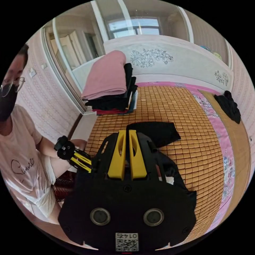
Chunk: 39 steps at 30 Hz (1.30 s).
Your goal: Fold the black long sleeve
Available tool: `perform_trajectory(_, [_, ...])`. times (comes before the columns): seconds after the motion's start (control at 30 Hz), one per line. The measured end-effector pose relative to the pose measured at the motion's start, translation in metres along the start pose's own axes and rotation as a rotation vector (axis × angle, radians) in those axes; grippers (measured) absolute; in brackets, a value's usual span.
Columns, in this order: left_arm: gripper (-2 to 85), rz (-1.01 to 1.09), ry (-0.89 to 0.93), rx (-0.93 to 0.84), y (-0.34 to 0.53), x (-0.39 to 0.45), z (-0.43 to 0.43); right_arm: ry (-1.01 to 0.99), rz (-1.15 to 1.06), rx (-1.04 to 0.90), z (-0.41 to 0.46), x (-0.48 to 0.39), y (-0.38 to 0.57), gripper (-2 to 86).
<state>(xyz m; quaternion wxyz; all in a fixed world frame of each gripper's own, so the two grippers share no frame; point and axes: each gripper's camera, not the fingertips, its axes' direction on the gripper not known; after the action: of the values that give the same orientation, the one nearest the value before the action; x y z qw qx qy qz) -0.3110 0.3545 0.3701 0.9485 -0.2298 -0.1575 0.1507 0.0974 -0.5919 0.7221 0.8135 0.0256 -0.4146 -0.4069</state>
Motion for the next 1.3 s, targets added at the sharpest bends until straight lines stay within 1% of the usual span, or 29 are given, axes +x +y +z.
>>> perform_trajectory(0.07, [7.1, -0.012, 0.007, 0.067, 0.002, 0.0, -0.024, -0.073, -0.004, -0.053, -0.004, 0.006, 0.008, 0.0])
perform_trajectory(0.17, [7.3, -0.035, -0.033, 0.152, 0.004, -0.01, -0.061, -0.043, 0.107, -0.156, 0.013, 0.028, 0.019, 0.8])
perform_trajectory(0.27, [7.5, -0.039, -0.139, 0.188, 0.004, -0.038, -0.085, 0.004, 0.18, -0.204, 0.029, 0.044, 0.027, 2.3])
perform_trajectory(0.3, [7.6, -0.029, -0.144, 0.19, 0.003, -0.045, -0.089, 0.013, 0.183, -0.201, 0.031, 0.045, 0.028, 2.6])
perform_trajectory(0.37, [7.9, 0.036, -0.06, 0.169, -0.005, -0.073, -0.097, 0.025, 0.216, -0.213, 0.039, 0.056, 0.029, 5.4])
perform_trajectory(0.4, [8.0, 0.056, -0.05, 0.16, -0.01, -0.077, -0.098, 0.02, 0.229, -0.22, 0.042, 0.059, 0.029, 6.0])
perform_trajectory(0.43, [8.3, 0.095, -0.069, 0.149, -0.019, -0.081, -0.099, 0.021, 0.255, -0.244, 0.048, 0.066, 0.029, 6.8])
perform_trajectory(0.5, [8.8, 0.173, -0.166, 0.111, -0.038, -0.08, -0.092, 0.078, 0.307, -0.288, 0.06, 0.077, 0.029, 7.2])
perform_trajectory(0.53, [9.1, 0.212, -0.219, 0.095, -0.052, -0.079, -0.084, 0.125, 0.345, -0.324, 0.069, 0.085, 0.029, 7.4])
perform_trajectory(0.57, [9.4, 0.242, -0.229, 0.07, -0.067, -0.079, -0.073, 0.176, 0.397, -0.36, 0.078, 0.094, 0.028, 7.7])
perform_trajectory(0.6, [9.7, 0.259, -0.227, 0.048, -0.075, -0.079, -0.067, 0.193, 0.414, -0.361, 0.082, 0.098, 0.028, 7.8])
perform_trajectory(0.7, [10.0, 0.273, -0.301, -0.074, -0.109, -0.083, -0.028, 0.224, 0.528, -0.355, 0.098, 0.12, 0.028, 8.0])
perform_trajectory(0.73, [8.3, 0.263, -0.314, -0.144, -0.116, -0.087, -0.012, 0.235, 0.574, -0.354, 0.105, 0.129, 0.028, 7.6])
perform_trajectory(0.77, [5.3, 0.251, -0.26, -0.091, -0.117, -0.091, -0.016, 0.243, 0.602, -0.349, 0.112, 0.137, 0.029, 6.8])
perform_trajectory(0.8, [3.2, 0.251, -0.239, -0.104, -0.117, -0.092, -0.015, 0.244, 0.617, -0.355, 0.116, 0.141, 0.03, 4.7])
perform_trajectory(0.83, [0.7, 0.251, -0.211, -0.101, -0.112, -0.095, -0.017, 0.23, 0.644, -0.375, 0.124, 0.148, 0.032, 0.7])
perform_trajectory(0.87, [0.0, 0.251, -0.23, -0.103, -0.102, -0.095, -0.023, 0.213, 0.671, -0.377, 0.127, 0.154, 0.035, 0.1])
perform_trajectory(1.0, [-0.6, 0.178, -0.209, -0.043, -0.046, -0.1, -0.072, 0.212, 0.665, -0.274, 0.112, 0.158, 0.03, -0.7])
perform_trajectory(1.07, [-0.8, 0.111, -0.153, 0.015, -0.002, -0.1, -0.122, 0.214, 0.611, -0.217, 0.1, 0.154, 0.023, -0.8])
perform_trajectory(1.17, [-0.9, 0.004, -0.082, 0.106, 0.04, -0.103, -0.177, 0.208, 0.565, -0.176, 0.092, 0.152, 0.013, -0.9])
perform_trajectory(1.23, [-0.9, -0.037, -0.063, 0.142, 0.049, -0.111, -0.195, 0.195, 0.545, -0.161, 0.093, 0.152, 0.007, -0.9])
perform_trajectory(1.3, [-0.9, -0.048, -0.094, 0.161, 0.045, -0.122, -0.202, 0.177, 0.542, -0.167, 0.099, 0.154, 0.0, -0.9])
